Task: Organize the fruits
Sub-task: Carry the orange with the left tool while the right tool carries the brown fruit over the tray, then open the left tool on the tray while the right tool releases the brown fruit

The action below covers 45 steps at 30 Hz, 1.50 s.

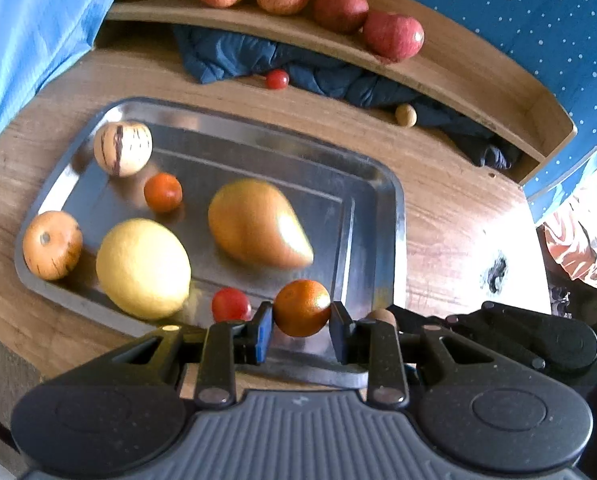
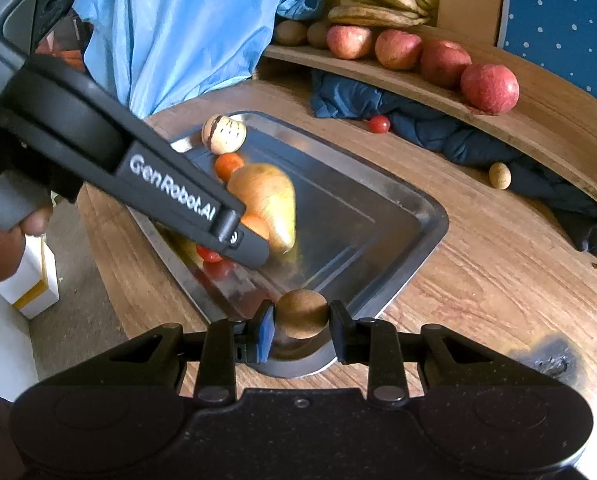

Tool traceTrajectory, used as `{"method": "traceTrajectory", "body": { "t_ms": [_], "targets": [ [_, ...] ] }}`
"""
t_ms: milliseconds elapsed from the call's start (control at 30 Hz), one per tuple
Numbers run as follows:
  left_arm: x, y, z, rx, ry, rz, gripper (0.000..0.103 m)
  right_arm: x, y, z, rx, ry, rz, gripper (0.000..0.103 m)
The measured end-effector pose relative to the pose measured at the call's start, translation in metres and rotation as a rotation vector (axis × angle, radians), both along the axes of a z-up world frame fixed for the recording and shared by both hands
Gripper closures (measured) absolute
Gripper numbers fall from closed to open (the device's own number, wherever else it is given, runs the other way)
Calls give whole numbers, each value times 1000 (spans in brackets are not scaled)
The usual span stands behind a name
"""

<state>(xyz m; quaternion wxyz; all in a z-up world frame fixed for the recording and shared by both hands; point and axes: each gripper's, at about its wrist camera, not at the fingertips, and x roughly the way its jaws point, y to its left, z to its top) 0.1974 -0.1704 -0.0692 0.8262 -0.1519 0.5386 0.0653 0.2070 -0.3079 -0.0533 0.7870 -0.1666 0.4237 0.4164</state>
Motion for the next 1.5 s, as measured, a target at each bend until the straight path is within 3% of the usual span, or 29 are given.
{"method": "traceTrajectory", "body": {
  "t_ms": [833,1067,1267,1500],
  "targets": [
    [-1,4,-9,-12,59,56,69,1,1,-4,-1,15,53,72],
    [1,7,-1,-6,68,29,45,3,0,-3,4,29,53,70],
    [-1,13,5,3,76,11,25,5,-4,3,11,26,37,56],
    [2,16,14,24,80,-3,13,10,-10,11,11,31,-15,39]
  ]
}}
